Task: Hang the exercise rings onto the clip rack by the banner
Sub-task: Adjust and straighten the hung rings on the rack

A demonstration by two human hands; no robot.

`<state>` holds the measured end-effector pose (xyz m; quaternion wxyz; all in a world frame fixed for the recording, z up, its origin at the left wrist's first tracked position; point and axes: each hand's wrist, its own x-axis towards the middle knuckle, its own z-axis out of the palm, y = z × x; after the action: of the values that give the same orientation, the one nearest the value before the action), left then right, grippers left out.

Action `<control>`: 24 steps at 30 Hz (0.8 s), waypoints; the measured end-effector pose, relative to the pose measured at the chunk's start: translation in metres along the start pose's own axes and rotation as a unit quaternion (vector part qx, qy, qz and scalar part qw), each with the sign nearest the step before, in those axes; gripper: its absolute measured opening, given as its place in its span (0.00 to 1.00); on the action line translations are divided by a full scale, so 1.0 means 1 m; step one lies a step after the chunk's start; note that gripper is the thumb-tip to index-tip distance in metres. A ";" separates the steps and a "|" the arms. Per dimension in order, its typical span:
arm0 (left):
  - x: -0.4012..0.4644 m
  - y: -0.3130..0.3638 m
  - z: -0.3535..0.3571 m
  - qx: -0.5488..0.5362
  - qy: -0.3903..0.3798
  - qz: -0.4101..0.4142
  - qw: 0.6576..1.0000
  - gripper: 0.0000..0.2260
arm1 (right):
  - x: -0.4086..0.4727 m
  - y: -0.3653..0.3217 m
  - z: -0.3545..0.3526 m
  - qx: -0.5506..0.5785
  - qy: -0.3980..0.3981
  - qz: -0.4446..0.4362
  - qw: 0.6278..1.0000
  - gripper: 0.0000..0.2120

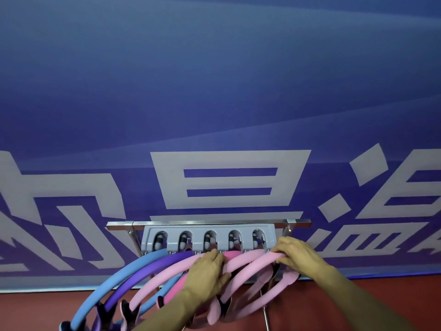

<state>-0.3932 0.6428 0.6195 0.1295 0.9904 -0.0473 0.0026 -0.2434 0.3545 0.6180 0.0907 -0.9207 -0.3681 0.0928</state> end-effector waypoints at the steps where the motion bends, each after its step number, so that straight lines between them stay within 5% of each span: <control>1: -0.001 0.001 0.000 0.000 0.003 -0.002 1.000 0.17 | 0.001 0.000 -0.002 0.006 0.006 0.009 1.000 0.13; 16: -0.007 0.005 0.005 -0.022 0.015 -0.022 0.999 0.15 | -0.003 -0.015 0.003 -0.051 0.030 -0.059 0.997 0.09; 24: -0.008 0.012 0.008 0.002 0.017 -0.042 0.999 0.14 | -0.001 -0.029 -0.006 -0.049 0.005 -0.016 0.999 0.12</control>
<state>-0.4021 0.6295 0.6147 0.1280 0.9917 -0.0038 0.0140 -0.2623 0.3740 0.6312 0.0488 -0.9184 -0.3866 0.0681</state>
